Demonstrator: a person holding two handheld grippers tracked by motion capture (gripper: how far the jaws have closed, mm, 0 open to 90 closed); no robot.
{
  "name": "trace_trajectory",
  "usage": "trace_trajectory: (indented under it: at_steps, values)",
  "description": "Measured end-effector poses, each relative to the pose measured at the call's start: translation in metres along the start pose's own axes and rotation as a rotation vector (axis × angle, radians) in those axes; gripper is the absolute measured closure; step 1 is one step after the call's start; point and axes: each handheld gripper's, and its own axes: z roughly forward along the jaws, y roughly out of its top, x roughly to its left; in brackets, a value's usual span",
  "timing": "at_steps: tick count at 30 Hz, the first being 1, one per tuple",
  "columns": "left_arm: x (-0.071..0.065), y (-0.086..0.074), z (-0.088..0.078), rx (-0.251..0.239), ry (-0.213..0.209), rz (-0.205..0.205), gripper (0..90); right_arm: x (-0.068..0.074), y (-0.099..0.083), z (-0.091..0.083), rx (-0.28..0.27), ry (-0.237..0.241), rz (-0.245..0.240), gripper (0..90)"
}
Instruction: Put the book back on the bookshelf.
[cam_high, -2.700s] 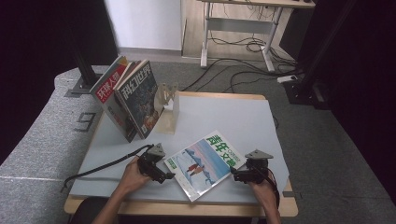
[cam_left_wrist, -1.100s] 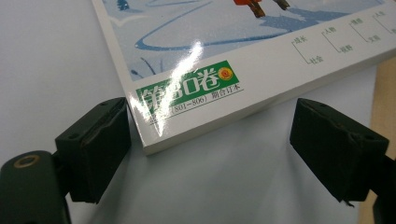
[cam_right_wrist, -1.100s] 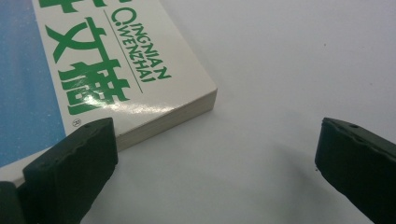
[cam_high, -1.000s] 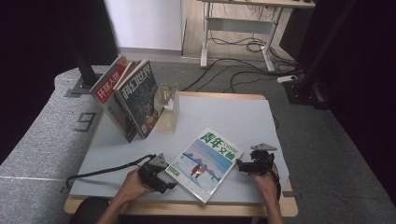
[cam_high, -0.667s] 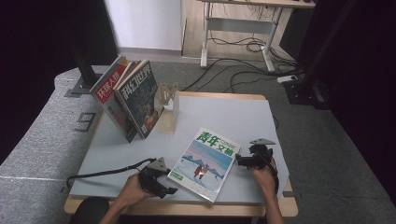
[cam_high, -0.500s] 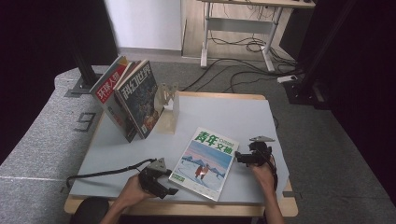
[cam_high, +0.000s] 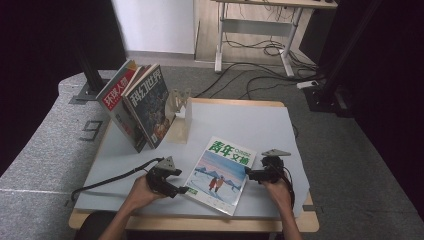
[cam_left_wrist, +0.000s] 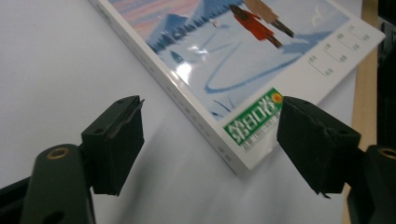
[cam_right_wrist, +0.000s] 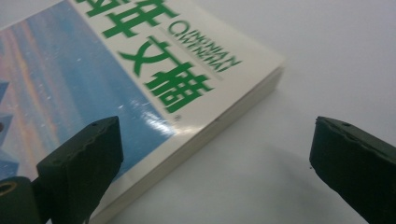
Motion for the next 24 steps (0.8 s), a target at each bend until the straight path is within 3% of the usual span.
trace_trajectory:
  at_steps: [4, 9, 15, 24]
  values:
    - [0.006, 0.002, 0.003, -0.011, -0.002, -0.025, 28.3, 0.007, -0.001, 0.006, 0.023, 0.013, -0.012, 2.1]
    - [0.014, 0.003, 0.012, 0.004, -0.063, -0.064, 32.6, 0.017, 0.003, 0.012, 0.032, 0.040, -0.022, 2.3]
    - [0.008, 0.005, 0.023, 0.047, -0.116, -0.052, 33.1, 0.022, 0.006, 0.018, 0.041, 0.068, -0.014, 2.6]
    - [0.001, 0.008, 0.025, 0.048, -0.080, -0.055, 31.6, 0.026, 0.009, 0.020, 0.034, 0.050, -0.045, 0.9]
